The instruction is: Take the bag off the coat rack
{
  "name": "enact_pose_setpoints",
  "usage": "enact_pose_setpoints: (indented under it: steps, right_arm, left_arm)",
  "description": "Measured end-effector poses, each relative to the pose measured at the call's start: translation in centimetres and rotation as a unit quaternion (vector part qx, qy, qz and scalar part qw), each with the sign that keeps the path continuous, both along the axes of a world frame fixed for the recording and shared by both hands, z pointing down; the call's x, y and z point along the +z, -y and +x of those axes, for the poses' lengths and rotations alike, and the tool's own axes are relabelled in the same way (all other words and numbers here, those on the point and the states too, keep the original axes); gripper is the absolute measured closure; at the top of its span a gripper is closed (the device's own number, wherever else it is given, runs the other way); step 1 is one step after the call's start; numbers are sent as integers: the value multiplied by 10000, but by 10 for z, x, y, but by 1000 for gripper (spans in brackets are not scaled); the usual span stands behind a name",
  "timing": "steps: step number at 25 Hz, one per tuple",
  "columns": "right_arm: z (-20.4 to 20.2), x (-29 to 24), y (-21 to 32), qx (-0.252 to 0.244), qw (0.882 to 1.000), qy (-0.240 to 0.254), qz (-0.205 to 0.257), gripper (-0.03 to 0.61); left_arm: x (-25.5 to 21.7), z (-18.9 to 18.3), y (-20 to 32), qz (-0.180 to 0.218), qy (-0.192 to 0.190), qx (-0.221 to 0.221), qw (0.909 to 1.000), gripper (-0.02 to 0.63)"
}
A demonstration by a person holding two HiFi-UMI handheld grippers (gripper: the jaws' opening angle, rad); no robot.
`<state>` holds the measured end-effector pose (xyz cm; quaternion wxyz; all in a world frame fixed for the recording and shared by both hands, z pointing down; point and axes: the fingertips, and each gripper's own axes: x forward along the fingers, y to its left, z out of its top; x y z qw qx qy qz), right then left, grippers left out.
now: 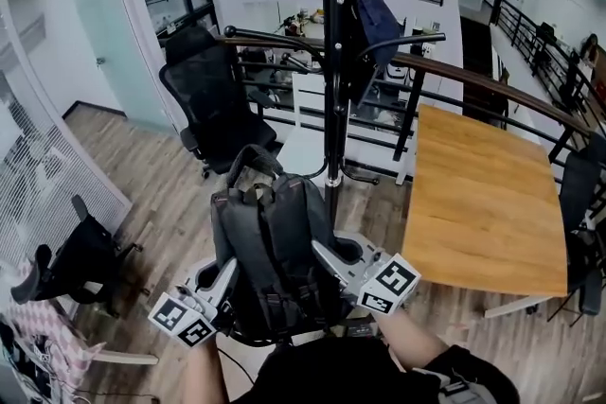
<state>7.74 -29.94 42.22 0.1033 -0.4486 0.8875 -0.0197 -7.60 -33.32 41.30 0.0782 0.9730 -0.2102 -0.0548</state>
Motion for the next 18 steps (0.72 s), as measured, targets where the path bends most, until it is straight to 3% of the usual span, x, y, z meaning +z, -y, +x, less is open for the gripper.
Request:
enact_pose_setpoints:
  steps: [8, 18]
  right_arm:
    - [8, 38, -14, -18, 9997, -135, -193, 528]
    - [22, 72, -28, 538, 9975, -299, -334, 528]
  left_arm:
    - [40, 9, -15, -245, 98, -363, 9990, 569]
    - [75, 25, -27, -313, 326, -770, 9960, 569]
